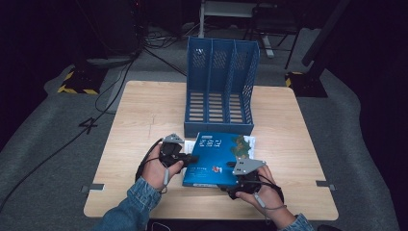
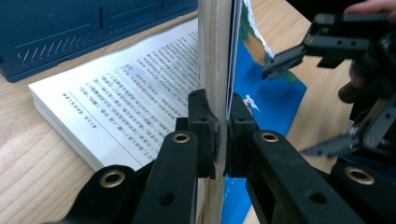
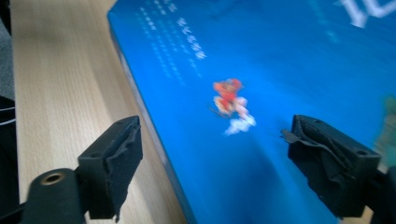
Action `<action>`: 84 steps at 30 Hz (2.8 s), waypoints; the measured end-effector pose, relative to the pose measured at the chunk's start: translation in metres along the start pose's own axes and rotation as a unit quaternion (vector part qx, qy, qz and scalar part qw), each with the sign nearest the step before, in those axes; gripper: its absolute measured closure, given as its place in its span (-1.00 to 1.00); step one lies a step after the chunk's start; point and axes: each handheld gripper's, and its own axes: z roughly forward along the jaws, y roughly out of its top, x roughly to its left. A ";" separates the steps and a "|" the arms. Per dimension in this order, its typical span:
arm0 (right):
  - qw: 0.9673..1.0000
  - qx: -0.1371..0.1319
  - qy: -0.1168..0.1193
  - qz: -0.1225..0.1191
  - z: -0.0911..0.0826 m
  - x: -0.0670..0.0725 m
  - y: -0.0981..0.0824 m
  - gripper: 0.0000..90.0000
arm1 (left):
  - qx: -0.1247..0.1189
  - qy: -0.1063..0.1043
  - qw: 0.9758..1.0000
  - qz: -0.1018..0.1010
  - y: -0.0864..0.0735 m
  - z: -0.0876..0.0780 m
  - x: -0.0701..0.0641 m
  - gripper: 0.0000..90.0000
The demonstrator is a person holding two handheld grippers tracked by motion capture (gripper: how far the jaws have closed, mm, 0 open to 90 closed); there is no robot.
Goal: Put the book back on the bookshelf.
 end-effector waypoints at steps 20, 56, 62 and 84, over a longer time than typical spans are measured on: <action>0.992 0.025 -0.079 -0.090 0.034 0.030 0.010 -0.95 | 0.025 -0.036 0.999 -0.012 0.020 0.003 0.006 0.87; 0.969 0.004 -0.199 -0.144 0.069 0.042 0.001 -1.00 | 0.009 -0.007 0.999 -0.034 0.005 0.012 0.009 0.72; 0.976 -0.032 -0.171 -0.129 0.077 0.044 0.000 -1.00 | 0.053 0.003 0.997 -0.064 -0.006 0.022 0.015 0.71; 0.950 0.008 -0.253 -0.182 0.086 0.043 0.013 -1.00 | 0.033 -0.049 0.993 -0.100 -0.001 0.019 0.017 0.79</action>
